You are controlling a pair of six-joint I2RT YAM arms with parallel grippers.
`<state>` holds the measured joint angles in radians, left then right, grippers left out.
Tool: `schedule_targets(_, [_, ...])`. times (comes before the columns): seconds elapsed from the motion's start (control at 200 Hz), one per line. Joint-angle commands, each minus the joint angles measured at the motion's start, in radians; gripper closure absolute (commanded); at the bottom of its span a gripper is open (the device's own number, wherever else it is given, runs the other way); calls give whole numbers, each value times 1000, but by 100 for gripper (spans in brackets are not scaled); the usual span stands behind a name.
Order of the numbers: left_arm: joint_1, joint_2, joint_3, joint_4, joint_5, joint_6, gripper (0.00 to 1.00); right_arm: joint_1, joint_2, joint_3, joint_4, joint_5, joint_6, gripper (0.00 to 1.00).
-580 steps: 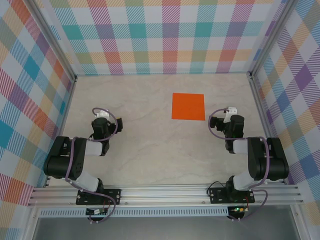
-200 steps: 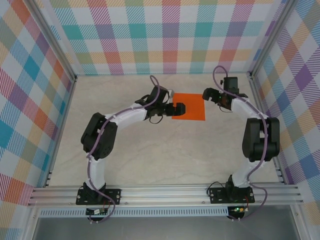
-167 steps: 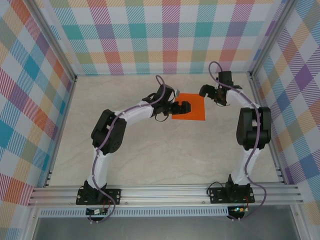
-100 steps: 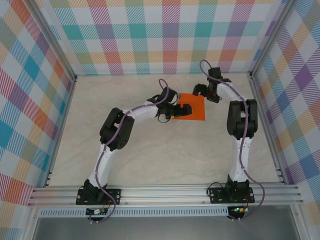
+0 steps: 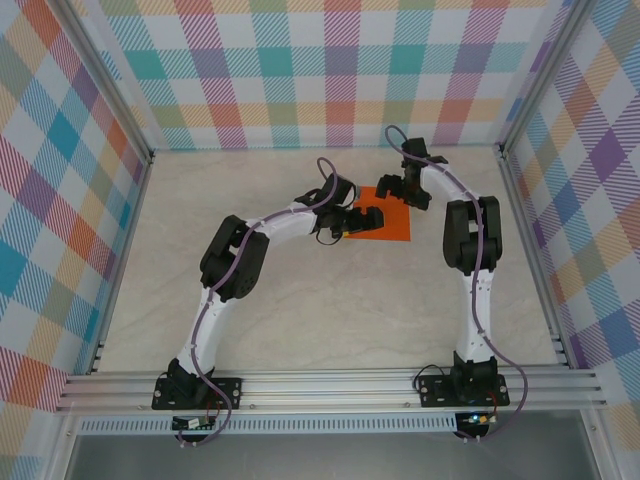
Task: Fold a paper plane with a square sheet of paper (fold left side to right side)
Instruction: Pick up the square sheet of paper from the top-center of the table.
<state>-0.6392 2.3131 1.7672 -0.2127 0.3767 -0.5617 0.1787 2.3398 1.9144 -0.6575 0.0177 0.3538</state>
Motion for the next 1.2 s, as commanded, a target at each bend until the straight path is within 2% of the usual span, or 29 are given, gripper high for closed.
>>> schedule_targets(0.0, [-5,35,18,-45,-7,-1,1,25,-9,-52,-57,-70,-4,0])
schedule_targets(0.35, [-7,30,12,-42,-20,-3,1,71,-73,-149,-20,-156,-13,11])
schedule_targets(0.64, [-8,24,4,-35,-21,-3,1,85,-92,-168,-10,-163,-10,19])
schedule_targets(0.935, [-2,-86,-56,-34,-48,40,0,73,-108,-180,12,-185,-35,40])
schedule_targets(1.065, [22,-187,-116,-30,-59,52,0,64,-142,-213,44,-207,-39,50])
schedule_targets(1.195, [67,-318,-245,20,-62,35,0,48,-190,-267,98,-265,-36,59])
